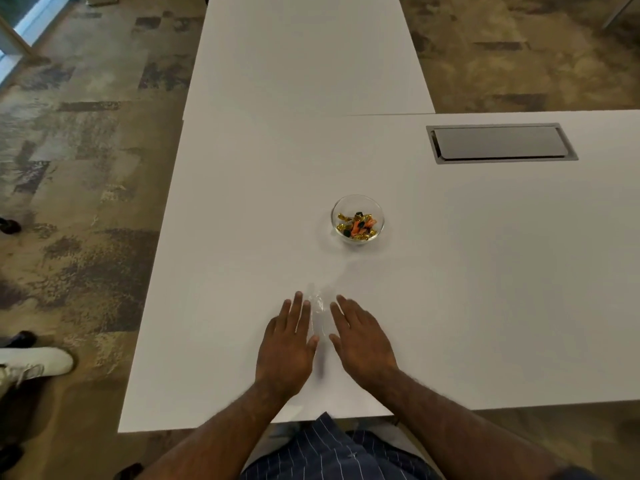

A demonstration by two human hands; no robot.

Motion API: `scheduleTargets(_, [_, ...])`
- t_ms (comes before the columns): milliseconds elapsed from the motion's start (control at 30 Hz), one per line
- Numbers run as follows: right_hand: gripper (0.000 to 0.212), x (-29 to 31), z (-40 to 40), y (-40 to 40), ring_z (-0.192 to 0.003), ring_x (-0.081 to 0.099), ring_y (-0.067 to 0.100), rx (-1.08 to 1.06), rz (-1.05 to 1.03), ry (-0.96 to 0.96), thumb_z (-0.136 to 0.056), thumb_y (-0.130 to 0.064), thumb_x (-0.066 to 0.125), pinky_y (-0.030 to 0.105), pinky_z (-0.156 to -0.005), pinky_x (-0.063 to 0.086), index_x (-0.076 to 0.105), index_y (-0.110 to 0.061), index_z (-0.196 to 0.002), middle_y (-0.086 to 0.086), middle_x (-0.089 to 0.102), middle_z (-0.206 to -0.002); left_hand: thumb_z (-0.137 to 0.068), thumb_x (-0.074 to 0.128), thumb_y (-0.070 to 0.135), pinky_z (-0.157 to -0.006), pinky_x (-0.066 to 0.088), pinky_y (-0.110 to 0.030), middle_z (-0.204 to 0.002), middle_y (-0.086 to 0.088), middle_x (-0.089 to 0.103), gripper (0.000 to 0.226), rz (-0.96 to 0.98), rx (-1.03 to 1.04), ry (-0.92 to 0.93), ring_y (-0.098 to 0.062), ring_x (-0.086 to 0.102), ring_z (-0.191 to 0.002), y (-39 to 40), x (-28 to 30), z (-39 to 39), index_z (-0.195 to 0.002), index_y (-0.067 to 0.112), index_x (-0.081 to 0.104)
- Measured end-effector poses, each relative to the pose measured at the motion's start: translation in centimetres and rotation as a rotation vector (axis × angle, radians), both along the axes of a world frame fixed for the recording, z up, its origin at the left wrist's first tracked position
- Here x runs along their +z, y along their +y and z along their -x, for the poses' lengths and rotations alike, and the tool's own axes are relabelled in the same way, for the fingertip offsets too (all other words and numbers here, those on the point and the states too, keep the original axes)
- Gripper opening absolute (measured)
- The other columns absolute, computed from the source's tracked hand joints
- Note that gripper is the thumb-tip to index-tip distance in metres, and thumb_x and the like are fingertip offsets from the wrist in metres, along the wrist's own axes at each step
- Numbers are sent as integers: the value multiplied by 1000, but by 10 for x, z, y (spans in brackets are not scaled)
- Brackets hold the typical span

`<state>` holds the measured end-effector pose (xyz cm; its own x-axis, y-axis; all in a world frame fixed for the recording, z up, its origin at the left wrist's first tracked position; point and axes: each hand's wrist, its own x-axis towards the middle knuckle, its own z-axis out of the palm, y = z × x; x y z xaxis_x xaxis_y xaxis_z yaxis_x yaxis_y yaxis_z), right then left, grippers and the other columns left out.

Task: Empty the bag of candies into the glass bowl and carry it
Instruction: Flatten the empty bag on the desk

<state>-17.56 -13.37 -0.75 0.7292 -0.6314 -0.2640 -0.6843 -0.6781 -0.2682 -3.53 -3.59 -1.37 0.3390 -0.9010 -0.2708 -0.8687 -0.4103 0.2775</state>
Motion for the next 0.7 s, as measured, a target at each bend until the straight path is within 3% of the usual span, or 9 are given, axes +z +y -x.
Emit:
scheduleTargets(100, [60,-8,-7,0,-149,-12,21,132,55,41,-104,-33,26,40,-115,-15,-5,-17,-152,2,-14,-160,-94,1,57,-123,-1,-40,-160,2,-21,69,-71,-103,-33,-17,-19,-147,-5,-9,0,-151,21,-15])
scheduleTargets(233, [63,-19,-7,-2,-141,-31,16,160,52,119,-103,-40,20,37,-112,-23,-12,-17,-152,0,-21,-160,-96,4,54,-123,-4,-40,-161,0,-17,68,-126,-223,-69,-17,-18,-148,-9,-22,-9,-151,18,-12])
scheduleTargets(333, [68,-28,-3,-2,-143,-28,15,146,17,149,-101,-49,18,37,-114,-22,-12,-16,-152,1,-18,-161,-95,5,57,-123,-2,-41,-161,-1,-15,71,-123,-283,-91,-18,-15,-148,-8,-28,-19,-151,18,-12])
scheduleTargets(600, [78,-39,9,-9,-148,-17,15,132,-7,141,-94,-67,9,37,-120,-13,-11,-20,-153,-1,-14,-162,-92,15,68,-123,3,-40,-162,-3,11,80,-87,-339,-98,-19,7,-149,-5,-31,-34,-153,15,12])
scheduleTargets(700, [79,-40,10,-9,-149,-12,17,119,-16,116,-93,-67,10,41,-121,-7,-8,-18,-153,0,-10,-163,-91,17,70,-119,2,-38,-162,-3,10,83,-97,-344,-76,-20,8,-149,-6,-30,-36,-153,15,12])
